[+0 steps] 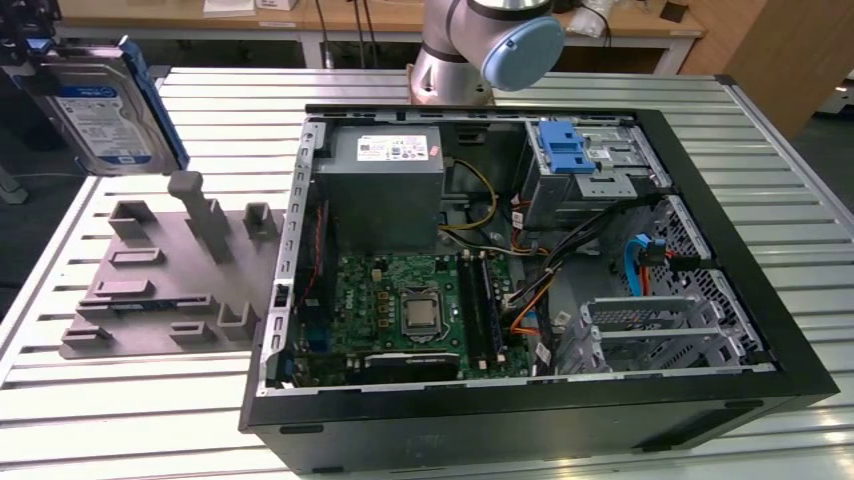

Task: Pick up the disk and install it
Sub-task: 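Pick up the disk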

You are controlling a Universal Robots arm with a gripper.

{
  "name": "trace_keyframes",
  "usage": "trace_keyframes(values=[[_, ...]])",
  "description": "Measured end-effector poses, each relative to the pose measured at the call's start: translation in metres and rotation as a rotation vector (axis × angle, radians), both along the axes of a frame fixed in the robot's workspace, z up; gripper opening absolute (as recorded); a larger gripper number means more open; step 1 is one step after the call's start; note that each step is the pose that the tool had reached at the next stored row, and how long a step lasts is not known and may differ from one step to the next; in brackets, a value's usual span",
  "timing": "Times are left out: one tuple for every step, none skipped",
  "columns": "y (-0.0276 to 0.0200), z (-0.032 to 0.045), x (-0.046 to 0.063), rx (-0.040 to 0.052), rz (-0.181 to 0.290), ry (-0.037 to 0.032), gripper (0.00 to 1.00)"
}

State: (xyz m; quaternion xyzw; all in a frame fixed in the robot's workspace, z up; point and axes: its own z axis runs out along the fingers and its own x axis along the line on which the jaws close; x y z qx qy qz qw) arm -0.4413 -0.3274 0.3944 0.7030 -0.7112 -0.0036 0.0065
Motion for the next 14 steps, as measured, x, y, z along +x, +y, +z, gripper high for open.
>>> trace_keyframes(values=[[0.0000, 0.0007, 0.0000, 0.0000, 0.000, 0.0001, 0.36], [0.0000, 0.0012, 0.0000, 0.0000, 0.000, 0.0000, 0.36], [0.0000, 0.0019, 0.0000, -0.0001, 0.000, 0.0001, 0.36], [0.0000, 0.0026, 0.0000, -0.0001, 0.000, 0.0000, 0.36], [0.0000, 0.0031, 0.0000, 0.0000, 0.000, 0.0001, 0.36], [0.0001, 0.0037, 0.0000, 0.0000, 0.000, 0.0000, 0.36], [0.0001, 0.0042, 0.0000, 0.0000, 0.000, 0.0000, 0.36], [0.0001, 0.0048, 0.0000, 0.0000, 0.000, 0.0001, 0.36], [0.0002, 0.0054, 0.0000, 0.0000, 0.000, 0.0000, 0.36], [0.0002, 0.0060, 0.0000, 0.0000, 0.000, 0.0000, 0.36], [0.0002, 0.0066, 0.0000, 0.0000, 0.000, 0.0000, 0.36], [0.0002, 0.0072, 0.0000, 0.0000, 0.000, 0.0000, 0.36], [0.0002, 0.0077, 0.0000, 0.0000, 0.000, -0.0001, 0.36], [0.0002, 0.0083, 0.0000, 0.0000, 0.000, 0.0000, 0.36]])
